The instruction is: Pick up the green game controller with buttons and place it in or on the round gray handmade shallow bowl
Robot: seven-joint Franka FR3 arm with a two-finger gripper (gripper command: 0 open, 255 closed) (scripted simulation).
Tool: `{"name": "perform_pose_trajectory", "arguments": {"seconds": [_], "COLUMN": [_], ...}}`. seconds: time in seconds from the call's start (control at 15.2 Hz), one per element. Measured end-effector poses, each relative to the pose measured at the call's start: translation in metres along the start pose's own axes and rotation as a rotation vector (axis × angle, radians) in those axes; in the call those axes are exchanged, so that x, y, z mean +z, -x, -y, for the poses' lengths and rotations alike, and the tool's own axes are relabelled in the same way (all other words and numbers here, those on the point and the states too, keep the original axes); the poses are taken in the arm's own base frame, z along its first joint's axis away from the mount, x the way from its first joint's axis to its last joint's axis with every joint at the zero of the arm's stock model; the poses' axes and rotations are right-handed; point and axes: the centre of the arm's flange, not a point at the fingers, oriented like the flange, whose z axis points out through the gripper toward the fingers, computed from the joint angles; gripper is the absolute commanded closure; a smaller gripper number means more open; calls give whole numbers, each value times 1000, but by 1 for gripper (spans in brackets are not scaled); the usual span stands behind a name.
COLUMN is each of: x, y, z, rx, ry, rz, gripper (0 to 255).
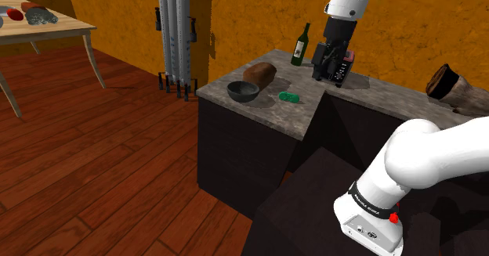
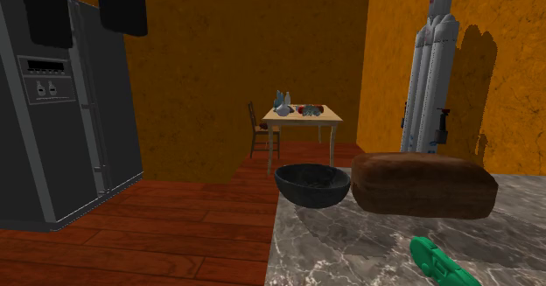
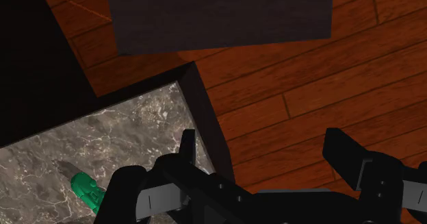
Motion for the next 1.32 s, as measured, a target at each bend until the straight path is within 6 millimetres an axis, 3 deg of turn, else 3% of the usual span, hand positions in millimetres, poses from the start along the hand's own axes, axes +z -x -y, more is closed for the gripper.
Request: {"name": "perform_pose_trajectory", "arguments": {"seconds": [0.26,1.32], "x": [15,130], "y": [-12,-119], "z": [-18,-149], "rx": [-20,-185], "ry": [0,6], "rz": [-5,-47], "gripper": [0,0]}}
